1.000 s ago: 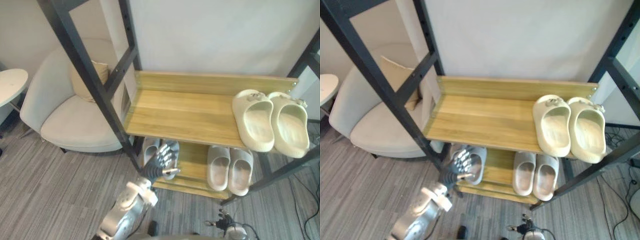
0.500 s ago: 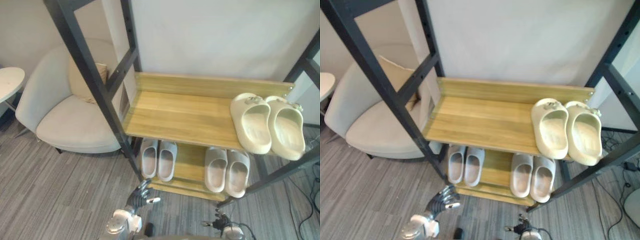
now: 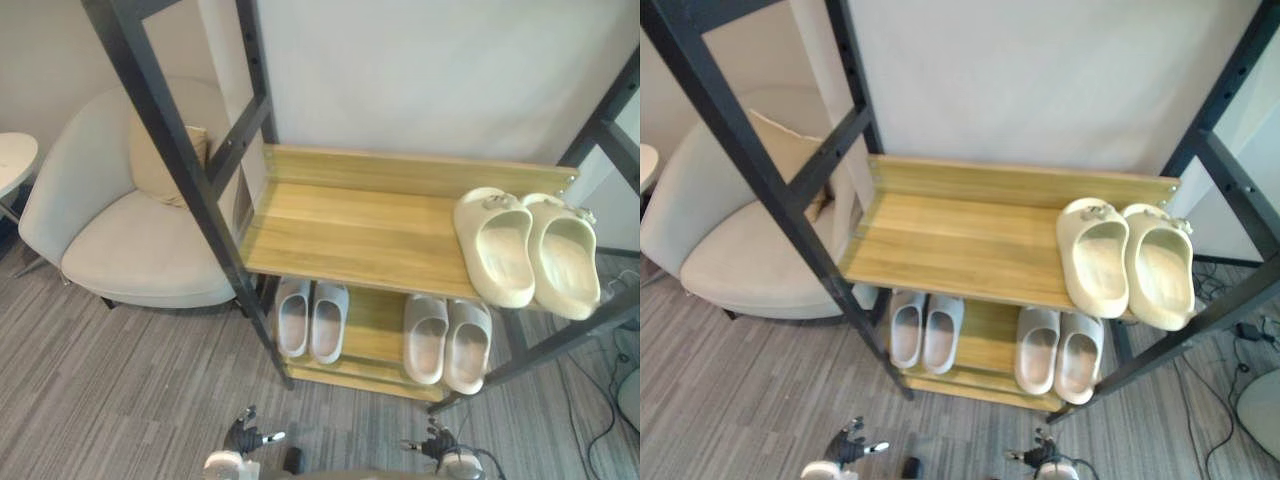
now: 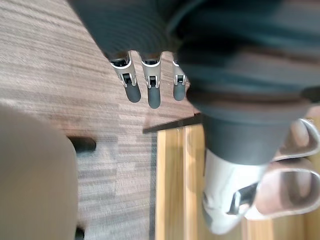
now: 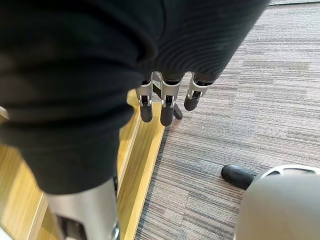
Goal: Organize the slippers on the shoe rack
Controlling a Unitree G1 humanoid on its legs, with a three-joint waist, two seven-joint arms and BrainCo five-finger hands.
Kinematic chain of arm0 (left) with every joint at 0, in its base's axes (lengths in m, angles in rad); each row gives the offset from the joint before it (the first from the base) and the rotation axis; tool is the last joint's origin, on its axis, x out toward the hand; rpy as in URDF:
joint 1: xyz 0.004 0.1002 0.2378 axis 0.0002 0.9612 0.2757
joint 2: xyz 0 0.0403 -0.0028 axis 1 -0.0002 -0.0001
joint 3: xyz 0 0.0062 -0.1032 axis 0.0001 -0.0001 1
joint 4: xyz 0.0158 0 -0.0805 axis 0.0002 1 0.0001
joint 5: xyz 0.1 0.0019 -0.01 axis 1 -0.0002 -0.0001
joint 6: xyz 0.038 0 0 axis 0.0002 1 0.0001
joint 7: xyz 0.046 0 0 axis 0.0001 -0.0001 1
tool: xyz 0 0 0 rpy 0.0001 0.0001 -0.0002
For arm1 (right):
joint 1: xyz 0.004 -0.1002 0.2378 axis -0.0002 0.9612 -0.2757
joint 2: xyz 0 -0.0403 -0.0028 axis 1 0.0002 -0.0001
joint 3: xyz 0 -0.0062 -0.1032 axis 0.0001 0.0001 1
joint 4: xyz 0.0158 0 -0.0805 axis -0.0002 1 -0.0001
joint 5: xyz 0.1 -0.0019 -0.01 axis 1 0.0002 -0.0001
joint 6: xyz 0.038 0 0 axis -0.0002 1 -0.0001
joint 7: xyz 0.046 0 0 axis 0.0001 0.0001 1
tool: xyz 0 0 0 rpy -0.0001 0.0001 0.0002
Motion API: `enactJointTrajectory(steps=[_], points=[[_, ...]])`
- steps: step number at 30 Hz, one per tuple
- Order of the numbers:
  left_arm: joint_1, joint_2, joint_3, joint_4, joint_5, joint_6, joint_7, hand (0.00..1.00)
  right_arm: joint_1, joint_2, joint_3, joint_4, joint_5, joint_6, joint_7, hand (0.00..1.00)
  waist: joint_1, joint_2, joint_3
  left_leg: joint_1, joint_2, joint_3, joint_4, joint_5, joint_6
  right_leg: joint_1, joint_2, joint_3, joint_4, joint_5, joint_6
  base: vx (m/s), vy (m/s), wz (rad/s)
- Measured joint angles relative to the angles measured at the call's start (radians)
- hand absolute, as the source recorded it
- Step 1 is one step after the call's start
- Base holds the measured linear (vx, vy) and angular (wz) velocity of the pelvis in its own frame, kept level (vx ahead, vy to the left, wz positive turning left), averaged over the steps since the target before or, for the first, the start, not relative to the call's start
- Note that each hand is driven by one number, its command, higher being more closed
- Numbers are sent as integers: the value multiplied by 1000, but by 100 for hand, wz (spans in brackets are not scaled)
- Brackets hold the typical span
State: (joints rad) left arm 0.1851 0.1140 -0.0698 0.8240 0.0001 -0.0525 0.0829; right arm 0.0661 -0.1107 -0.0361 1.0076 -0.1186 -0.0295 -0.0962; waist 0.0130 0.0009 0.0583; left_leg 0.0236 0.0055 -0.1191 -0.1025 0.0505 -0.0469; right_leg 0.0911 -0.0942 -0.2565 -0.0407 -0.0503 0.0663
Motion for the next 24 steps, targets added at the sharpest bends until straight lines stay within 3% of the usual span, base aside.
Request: enactJointTrajectory(steps=[9, 12, 14, 16, 17, 19, 22, 24], points=[[-18, -36, 117, 57, -1, -3, 47, 0, -27, 13, -1, 33, -1, 2, -3, 0, 7, -7, 7, 12, 1, 51, 0, -15, 2, -10, 2, 51, 7, -1, 1, -9, 3, -17], [-20, -56, 162, 52, -2, -6, 48, 0, -29, 27, -26, 28, 0, 2, -4, 0, 14, -21, 18, 10, -13, 47, 13, -38, 11, -81, -32, 50, 176, -87, 9, 9, 28, 5], [-33, -57, 169, 49, -2, -6, 50, 0, -26, 39, -29, 11, -1, 4, -3, 0, 28, -48, 39, 0, -54, 17, 64, -72, 23, -169, -89, 102, 433, -188, 17, 5, -20, 30], [-34, -58, 169, 47, -2, -6, 51, 0, -20, 42, -26, -13, -1, 7, -4, 0, 28, -52, 38, -8, -62, -7, 91, -77, 26, -193, -85, 164, 506, -188, 17, 27, -18, 41], [-34, -60, 170, 44, -1, -5, 52, 0, -20, 42, -19, -14, -1, 7, -4, 0, 28, -42, 45, -11, -67, -26, 97, -83, 25, -197, -77, 213, 529, -191, 12, 61, -30, 69], [-31, -62, 170, 20, 0, -2, 63, 0, -24, 42, 1, -15, -1, 9, -3, 0, 38, -52, 37, -41, -76, -74, 109, -86, 21, -196, -60, 301, 527, -205, 7, 52, -82, 74], [-39, -73, 171, 0, -1, 1, 71, 0, -23, 45, 2, -39, 0, 20, -3, 0, 45, -37, 50, -83, -96, -146, 143, -80, 13, -196, -58, 337, 554, -228, 23, 39, -147, 92], [-37, -89, 172, -20, -1, 1, 73, 0, -27, 49, 2, -56, 1, 23, -3, 0, 52, -31, 51, -92, -107, -188, 155, -75, 5, -192, -55, 350, 562, -248, 14, 50, -144, 68]])
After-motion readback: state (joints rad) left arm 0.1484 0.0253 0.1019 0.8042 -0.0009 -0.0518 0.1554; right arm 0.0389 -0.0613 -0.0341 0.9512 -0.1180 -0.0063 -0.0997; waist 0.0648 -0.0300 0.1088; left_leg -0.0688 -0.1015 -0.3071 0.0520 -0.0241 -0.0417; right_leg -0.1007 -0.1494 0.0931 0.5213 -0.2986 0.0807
